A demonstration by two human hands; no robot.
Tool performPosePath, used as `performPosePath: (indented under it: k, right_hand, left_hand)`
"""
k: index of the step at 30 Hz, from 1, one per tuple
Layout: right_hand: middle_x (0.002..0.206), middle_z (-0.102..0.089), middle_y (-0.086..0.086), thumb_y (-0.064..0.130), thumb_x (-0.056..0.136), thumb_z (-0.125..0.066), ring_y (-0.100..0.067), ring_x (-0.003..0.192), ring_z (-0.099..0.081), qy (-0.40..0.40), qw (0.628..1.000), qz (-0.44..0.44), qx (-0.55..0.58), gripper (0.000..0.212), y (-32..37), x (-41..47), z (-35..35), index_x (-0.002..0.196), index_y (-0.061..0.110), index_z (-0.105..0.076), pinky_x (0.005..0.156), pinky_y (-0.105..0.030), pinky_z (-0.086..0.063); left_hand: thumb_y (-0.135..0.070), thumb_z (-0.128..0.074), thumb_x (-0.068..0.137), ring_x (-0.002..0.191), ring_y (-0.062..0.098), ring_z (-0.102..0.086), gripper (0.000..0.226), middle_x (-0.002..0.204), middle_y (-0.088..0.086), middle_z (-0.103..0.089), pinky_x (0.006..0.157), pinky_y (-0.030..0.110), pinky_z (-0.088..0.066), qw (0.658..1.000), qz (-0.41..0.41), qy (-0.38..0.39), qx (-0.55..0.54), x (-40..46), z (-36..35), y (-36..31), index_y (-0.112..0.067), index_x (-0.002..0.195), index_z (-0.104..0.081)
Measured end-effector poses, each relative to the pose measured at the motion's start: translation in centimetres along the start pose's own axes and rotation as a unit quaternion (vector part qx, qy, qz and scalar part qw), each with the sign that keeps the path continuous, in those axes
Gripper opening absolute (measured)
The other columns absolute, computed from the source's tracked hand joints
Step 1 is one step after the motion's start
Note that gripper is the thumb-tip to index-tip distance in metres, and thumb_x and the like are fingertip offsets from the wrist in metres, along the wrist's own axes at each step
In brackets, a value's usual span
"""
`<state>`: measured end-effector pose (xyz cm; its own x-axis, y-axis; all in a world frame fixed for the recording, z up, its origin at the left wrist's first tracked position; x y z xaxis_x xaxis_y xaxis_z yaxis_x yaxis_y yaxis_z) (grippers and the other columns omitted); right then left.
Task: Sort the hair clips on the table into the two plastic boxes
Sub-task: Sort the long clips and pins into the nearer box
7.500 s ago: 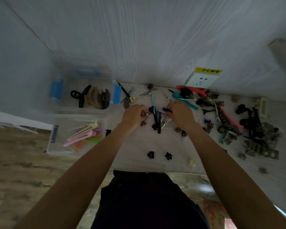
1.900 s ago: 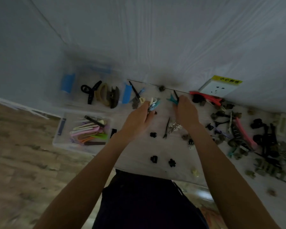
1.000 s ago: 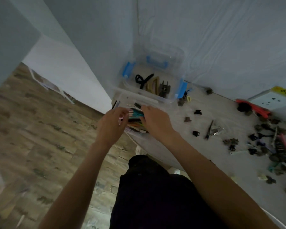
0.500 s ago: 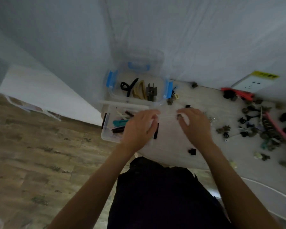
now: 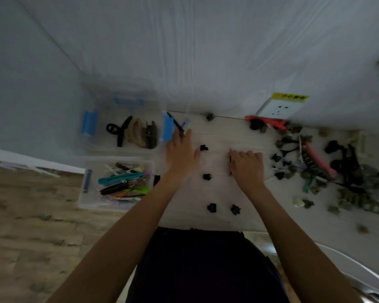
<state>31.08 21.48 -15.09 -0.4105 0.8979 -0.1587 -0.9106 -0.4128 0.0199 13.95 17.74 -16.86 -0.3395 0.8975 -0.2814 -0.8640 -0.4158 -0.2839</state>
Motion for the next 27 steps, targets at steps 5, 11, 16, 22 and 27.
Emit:
performPosePath:
  k: [5, 11, 16, 22, 27]
  right_hand:
    - [0.063, -0.063, -0.006, 0.006, 0.074, -0.069, -0.027, 0.057, -0.056, 0.015, 0.999, 0.040, 0.028, 0.012, -1.1, 1.8, -0.6, 0.081, 0.016, -0.067, 0.066, -0.034, -0.043]
    - [0.090, -0.063, -0.016, 0.005, 0.086, -0.054, -0.034, 0.080, -0.056, 0.018, 0.988, 0.079, 0.135, 0.015, -1.1, 2.8, -1.0, 0.097, 0.005, -0.065, 0.070, -0.039, -0.045]
    - [0.105, -0.059, -0.012, 0.013, 0.091, -0.048, -0.028, 0.090, -0.057, 0.034, 0.983, 0.047, 0.176, 0.021, -2.2, 3.2, -1.2, 0.109, 0.009, -0.059, 0.072, -0.034, -0.044]
    - [0.104, -0.060, -0.015, 0.008, 0.090, -0.049, -0.031, 0.093, -0.057, 0.018, 0.964, -0.009, 0.265, 0.023, -4.0, 3.2, -1.0, 0.112, 0.006, -0.056, 0.076, -0.034, -0.043]
    - [0.091, -0.057, -0.021, 0.006, 0.088, -0.051, -0.034, 0.082, -0.055, -0.038, 0.953, 0.048, 0.296, 0.016, -3.5, 3.3, 0.6, 0.098, -0.001, -0.062, 0.069, -0.034, -0.041]
  left_hand:
    - [-0.036, -0.042, 0.095, 0.141, 0.035, -0.015, 0.061, 0.153, 0.020, -0.017, 0.116, 0.043, -0.018, 1.000, 0.017, 0.002, -0.002, 1.7, -1.2, -0.2, -0.010, 0.144, -0.019]
    - [-0.027, -0.044, 0.095, 0.137, 0.029, -0.028, 0.042, 0.147, 0.013, -0.036, 0.112, 0.039, -0.028, 0.993, -0.112, 0.014, -0.046, 0.0, -2.4, -4.7, -0.009, 0.133, -0.045]
    - [-0.027, -0.051, 0.091, 0.119, 0.024, -0.049, 0.028, 0.129, 0.006, -0.056, 0.102, 0.033, -0.034, 0.990, -0.117, -0.030, -0.078, 0.2, -1.0, -5.5, -0.013, 0.114, -0.060]
    - [-0.041, -0.060, 0.085, 0.106, 0.021, -0.051, 0.045, 0.115, 0.004, -0.057, 0.082, 0.029, -0.040, 0.991, -0.025, 0.013, -0.129, 3.6, -0.8, -5.4, -0.012, 0.118, -0.050]
    - [-0.023, -0.058, 0.087, 0.100, 0.023, -0.058, 0.023, 0.108, 0.006, -0.064, 0.082, 0.027, -0.042, 0.987, -0.041, 0.078, -0.132, 5.6, -1.7, -6.7, -0.013, 0.108, -0.062]
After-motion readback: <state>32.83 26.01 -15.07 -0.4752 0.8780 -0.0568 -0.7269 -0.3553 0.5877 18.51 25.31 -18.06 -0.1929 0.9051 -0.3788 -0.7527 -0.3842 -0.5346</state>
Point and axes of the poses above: each hand's wrist, its own x-axis towards the middle knuckle, its own z-axis out of the back of the hand, y = z × x, the point moved 10 cm from there along x, towards the middle knuckle
